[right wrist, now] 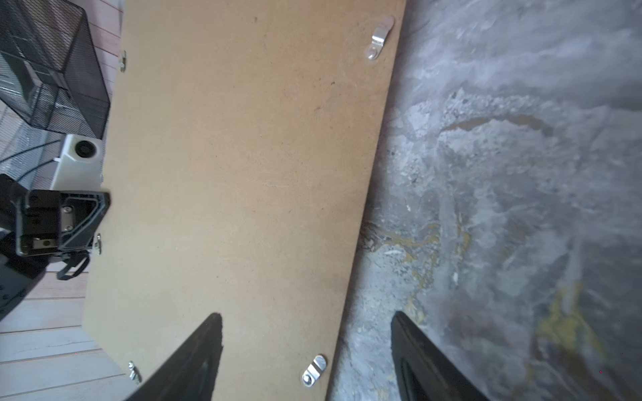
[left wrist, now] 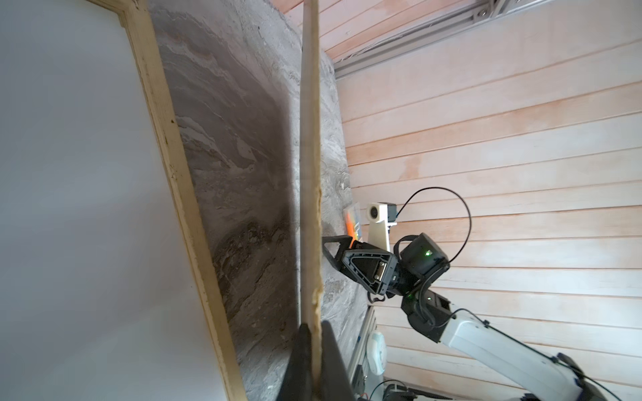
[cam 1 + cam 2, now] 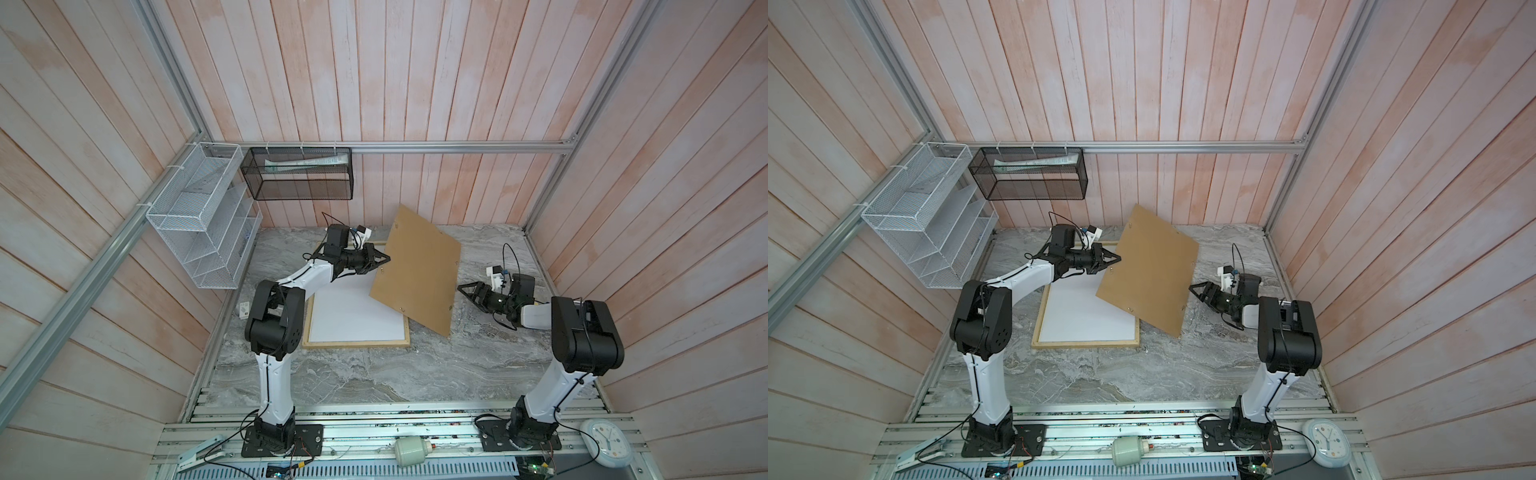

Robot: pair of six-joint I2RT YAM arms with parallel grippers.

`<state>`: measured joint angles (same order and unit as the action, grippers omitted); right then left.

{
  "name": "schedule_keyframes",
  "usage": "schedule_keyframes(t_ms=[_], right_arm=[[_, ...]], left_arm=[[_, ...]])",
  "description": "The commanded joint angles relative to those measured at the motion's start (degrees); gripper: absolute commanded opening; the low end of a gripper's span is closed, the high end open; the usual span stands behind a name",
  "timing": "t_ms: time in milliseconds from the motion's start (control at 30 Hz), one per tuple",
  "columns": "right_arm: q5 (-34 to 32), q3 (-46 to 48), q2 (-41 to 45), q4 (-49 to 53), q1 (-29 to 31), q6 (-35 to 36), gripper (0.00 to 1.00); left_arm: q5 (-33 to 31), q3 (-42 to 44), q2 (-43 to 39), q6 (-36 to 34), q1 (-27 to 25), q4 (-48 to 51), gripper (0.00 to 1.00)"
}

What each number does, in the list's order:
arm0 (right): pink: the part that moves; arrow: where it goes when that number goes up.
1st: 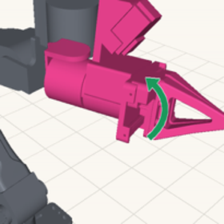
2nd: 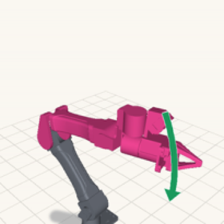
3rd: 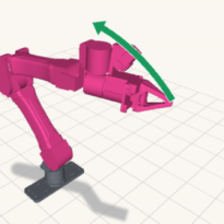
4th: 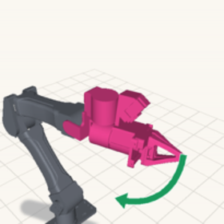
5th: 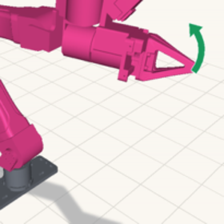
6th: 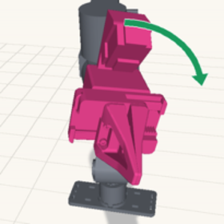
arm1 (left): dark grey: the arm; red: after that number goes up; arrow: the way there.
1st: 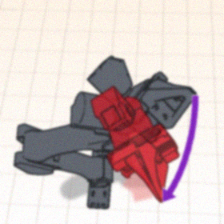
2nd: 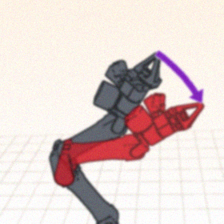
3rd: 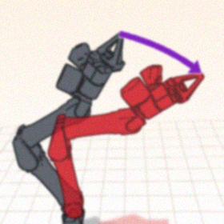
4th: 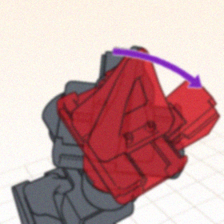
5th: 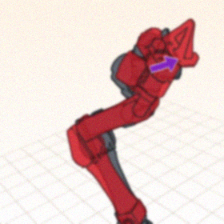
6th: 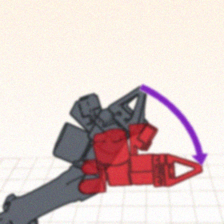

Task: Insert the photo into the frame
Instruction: 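Lift the backing board upright with the left gripper while right grips its far edge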

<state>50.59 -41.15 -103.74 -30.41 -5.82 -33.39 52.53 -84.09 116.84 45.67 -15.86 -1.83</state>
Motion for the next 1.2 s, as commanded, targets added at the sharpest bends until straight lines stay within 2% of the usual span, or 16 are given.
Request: schedule_keyframes(t_ms=[0,400,567,700,900,1167], right_arm=[[3.61,0.41,-1.99,-8.85,-0.42,-5.27,0.78],[7.57,0.63,-5.57,-26.08,0.70,-16.55,0.80],[8.08,-1.61,-6.46,-27.59,2.79,-18.11,0.78],[8.48,-4.22,-8.14,-28.98,4.77,-20.03,0.71],[9.24,-6.09,-11.04,-38.43,6.42,-27.26,0.59],[10.75,-7.50,-13.45,-47.20,8.25,-33.96,0.39]], left_arm=[[7.22,2.33,-4.23,7.10,1.50,-14.91,0.00],[10.23,11.35,-8.34,13.04,4.56,-26.16,0.00],[11.43,15.36,-9.41,16.77,5.65,-32.78,0.00],[12.53,18.25,-10.04,18.46,6.27,-37.39,0.00],[12.64,22.99,-11.78,19.37,7.12,-43.30,0.00],[13.11,27.19,-12.18,19.37,9.11,-46.46,0.00]])
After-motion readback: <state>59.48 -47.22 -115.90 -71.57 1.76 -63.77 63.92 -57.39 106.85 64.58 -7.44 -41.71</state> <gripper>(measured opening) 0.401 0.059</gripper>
